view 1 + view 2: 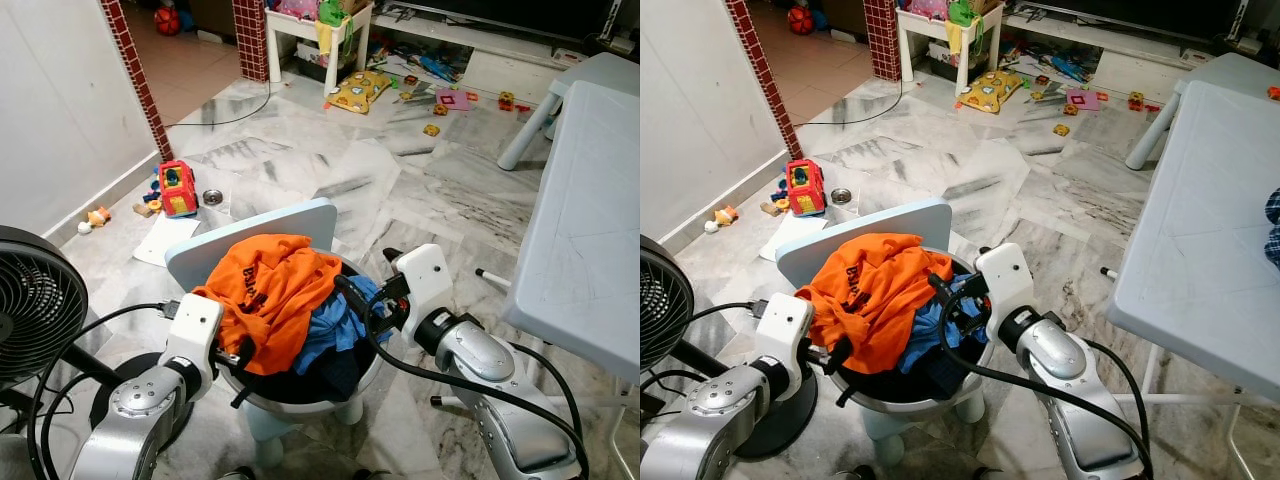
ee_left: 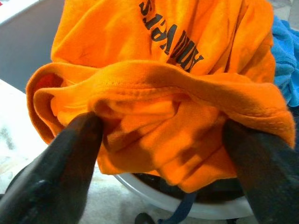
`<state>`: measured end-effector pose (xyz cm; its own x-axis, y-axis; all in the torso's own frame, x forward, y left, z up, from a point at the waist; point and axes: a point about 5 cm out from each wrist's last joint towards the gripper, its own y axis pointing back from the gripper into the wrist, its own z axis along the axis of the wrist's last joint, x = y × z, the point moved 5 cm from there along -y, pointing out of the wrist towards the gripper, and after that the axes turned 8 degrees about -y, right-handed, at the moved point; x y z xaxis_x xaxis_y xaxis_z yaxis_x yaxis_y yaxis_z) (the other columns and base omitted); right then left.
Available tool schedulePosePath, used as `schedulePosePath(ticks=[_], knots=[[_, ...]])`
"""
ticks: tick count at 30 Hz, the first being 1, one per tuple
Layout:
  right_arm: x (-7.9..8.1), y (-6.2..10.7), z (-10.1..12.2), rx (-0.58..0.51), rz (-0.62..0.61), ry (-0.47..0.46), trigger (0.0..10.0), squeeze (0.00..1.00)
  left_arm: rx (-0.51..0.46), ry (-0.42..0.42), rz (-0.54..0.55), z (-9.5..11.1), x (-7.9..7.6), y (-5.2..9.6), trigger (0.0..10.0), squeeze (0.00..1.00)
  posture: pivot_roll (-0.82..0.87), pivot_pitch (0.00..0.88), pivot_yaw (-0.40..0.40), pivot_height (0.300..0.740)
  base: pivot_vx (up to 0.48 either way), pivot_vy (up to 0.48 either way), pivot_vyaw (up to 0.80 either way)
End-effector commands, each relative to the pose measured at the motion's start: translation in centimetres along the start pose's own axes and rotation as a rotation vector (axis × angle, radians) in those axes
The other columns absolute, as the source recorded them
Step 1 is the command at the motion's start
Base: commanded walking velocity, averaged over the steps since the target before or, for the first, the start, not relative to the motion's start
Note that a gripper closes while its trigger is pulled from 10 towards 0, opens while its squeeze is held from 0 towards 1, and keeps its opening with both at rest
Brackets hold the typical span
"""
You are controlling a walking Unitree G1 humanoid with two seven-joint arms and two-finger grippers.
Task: Hang hanger
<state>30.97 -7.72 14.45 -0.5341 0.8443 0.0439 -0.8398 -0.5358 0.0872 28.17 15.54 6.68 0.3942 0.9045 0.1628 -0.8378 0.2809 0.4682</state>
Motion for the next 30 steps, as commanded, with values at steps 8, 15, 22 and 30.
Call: schedulePosePath(ticks=[8,15,22,30], knots=[[0.0,0.1,0.2,-0.003,0.005,0.009,10.0,0.0,0.007,0.003,0.079,-0.3,2.6,-1.0,0.0,0.0,-0.12,0.14,-0.033,0.74,0.0,0.0,0.0],[0.0,0.1,0.2,-0.004,0.0,0.009,10.0,0.0,-0.004,0.018,0.103,0.0,3.2,-1.6,0.0,0.0,-0.12,0.14,-0.03,0.74,0.0,0.0,0.0],[0.0,0.1,0.2,-0.003,0.0,0.008,10.0,0.0,-0.024,0.051,0.141,0.2,3.7,-1.9,0.0,0.0,-0.11,0.143,-0.03,0.74,0.0,0.0,0.0],[0.2,0.1,0.1,-0.003,0.001,0.002,10.0,0.0,-0.047,-0.015,0.22,0.4,5.9,-1.3,0.0,0.0,-0.11,0.148,-0.029,0.74,0.0,0.0,0.0]])
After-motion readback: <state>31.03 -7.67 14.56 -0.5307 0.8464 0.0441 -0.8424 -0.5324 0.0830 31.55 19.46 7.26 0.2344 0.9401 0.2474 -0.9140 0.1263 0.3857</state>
